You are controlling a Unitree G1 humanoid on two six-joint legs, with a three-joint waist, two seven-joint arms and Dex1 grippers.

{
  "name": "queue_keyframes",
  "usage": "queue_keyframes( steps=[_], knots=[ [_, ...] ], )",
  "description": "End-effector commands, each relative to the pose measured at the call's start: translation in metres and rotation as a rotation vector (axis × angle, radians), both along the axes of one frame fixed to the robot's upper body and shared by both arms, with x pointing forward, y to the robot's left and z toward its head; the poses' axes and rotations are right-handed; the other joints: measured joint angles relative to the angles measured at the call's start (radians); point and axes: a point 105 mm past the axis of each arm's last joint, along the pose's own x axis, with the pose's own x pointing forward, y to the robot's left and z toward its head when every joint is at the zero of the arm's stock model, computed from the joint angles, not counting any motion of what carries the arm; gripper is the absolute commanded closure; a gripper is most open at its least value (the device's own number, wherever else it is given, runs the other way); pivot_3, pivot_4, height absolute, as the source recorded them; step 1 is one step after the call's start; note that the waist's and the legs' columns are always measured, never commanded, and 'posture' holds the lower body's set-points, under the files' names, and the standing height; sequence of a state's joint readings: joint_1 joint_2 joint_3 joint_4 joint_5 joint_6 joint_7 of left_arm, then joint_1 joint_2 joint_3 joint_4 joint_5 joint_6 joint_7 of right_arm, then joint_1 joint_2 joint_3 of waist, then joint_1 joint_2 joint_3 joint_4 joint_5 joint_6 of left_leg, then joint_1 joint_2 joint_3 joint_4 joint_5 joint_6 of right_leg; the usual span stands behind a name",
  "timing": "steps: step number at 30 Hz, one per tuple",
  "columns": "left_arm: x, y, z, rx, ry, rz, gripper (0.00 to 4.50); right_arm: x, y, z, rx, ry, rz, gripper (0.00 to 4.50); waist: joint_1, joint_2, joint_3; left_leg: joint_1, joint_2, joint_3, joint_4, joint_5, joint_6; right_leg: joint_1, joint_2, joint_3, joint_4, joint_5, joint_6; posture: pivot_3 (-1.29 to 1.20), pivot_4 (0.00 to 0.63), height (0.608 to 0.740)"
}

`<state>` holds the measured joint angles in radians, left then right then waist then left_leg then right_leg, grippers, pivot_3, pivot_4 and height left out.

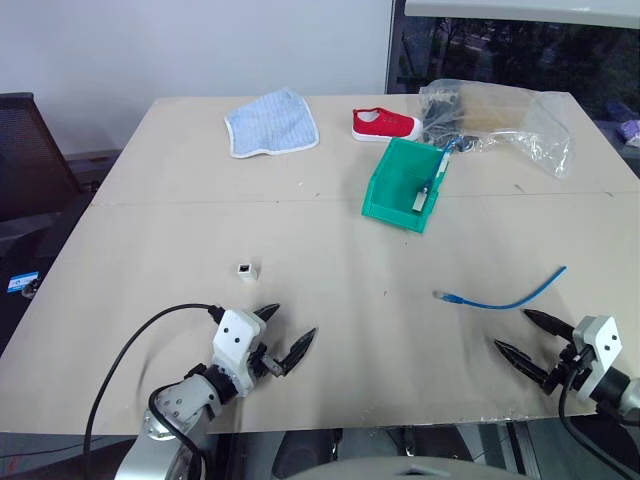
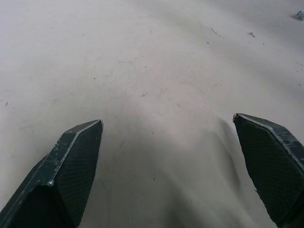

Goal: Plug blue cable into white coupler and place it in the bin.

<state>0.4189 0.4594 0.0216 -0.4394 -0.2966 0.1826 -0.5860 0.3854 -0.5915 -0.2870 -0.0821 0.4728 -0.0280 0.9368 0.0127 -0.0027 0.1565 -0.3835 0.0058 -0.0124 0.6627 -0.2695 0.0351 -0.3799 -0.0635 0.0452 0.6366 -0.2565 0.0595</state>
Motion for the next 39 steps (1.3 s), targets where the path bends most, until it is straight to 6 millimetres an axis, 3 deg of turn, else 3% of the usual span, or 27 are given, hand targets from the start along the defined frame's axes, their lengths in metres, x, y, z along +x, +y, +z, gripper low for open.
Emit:
queue_keyframes(
  steps=[1, 17, 21, 26, 30, 37, 39],
  knots=[
    [-0.012, -0.011, -0.01, -0.017, 0.065, -0.069, 0.0, -0.002, 0.001, 0.01, -0.014, -0.039, 0.024, 0.05, 0.0, 0.0, 0.0, 0.0, 0.0, 0.0, 0.0, 0.0, 0.0, 0.0, 0.0, 0.0, 0.0, 0.0, 0.0, 0.0, 0.15, 0.74],
    [-0.012, -0.015, -0.007, -0.034, 0.054, -0.127, 0.0, -0.005, 0.002, 0.015, -0.024, -0.061, 0.025, 0.05, 0.001, 0.0, 0.0, -0.002, 0.0, 0.0, -0.005, 0.0, 0.0, 0.0, -0.002, -0.002, -0.005, 0.0, 0.0, 0.0, 0.15, 0.74],
    [-0.011, -0.017, -0.003, -0.014, 0.033, -0.157, 0.0, -0.004, 0.003, 0.024, -0.037, -0.075, 0.045, 0.05, 0.001, 0.0, 0.0, -0.003, 0.0, 0.0, -0.005, 0.0, 0.0, 0.0, -0.003, -0.003, -0.007, 0.0, 0.0, 0.0, 0.15, 0.74],
    [-0.004, -0.046, 0.029, -0.011, -0.019, -0.389, 0.0, 0.026, 0.025, 0.049, -0.043, -0.131, 0.106, 0.05, 0.0, -0.001, 0.002, -0.003, 0.0, 0.001, -0.006, 0.0, 0.0, 0.0, -0.004, -0.004, -0.008, 0.001, 0.0, 0.0, 0.15, 0.74],
    [0.0, -0.068, 0.046, 0.037, -0.028, -0.59, 0.0, 0.042, 0.037, 0.036, -0.165, -0.065, 0.23, 0.05, 0.001, -0.002, 0.002, -0.002, 0.0, 0.0, -0.006, 0.0, 0.0, 0.0, -0.002, -0.009, -0.007, 0.001, -0.001, 0.0, 0.15, 0.74],
    [0.008, -0.076, 0.067, 0.116, -0.019, -0.71, 0.0, 0.057, 0.055, 0.022, -0.226, 0.033, 0.391, 0.05, -0.007, -0.002, 0.003, -0.009, 0.0, -0.001, -0.007, 0.0, 0.0, -0.006, 0.003, -0.015, -0.007, 0.003, 0.004, 0.0, 0.15, 0.74],
    [0.009, -0.076, 0.071, 0.124, -0.018, -0.717, 0.0, 0.062, 0.057, 0.022, -0.24, 0.025, 0.412, 0.56, -0.009, -0.002, 0.003, -0.01, 0.0, -0.002, -0.007, 0.0, 0.0, -0.007, 0.004, -0.016, -0.008, 0.004, 0.004, 0.0, 0.15, 0.74]
  ],
)
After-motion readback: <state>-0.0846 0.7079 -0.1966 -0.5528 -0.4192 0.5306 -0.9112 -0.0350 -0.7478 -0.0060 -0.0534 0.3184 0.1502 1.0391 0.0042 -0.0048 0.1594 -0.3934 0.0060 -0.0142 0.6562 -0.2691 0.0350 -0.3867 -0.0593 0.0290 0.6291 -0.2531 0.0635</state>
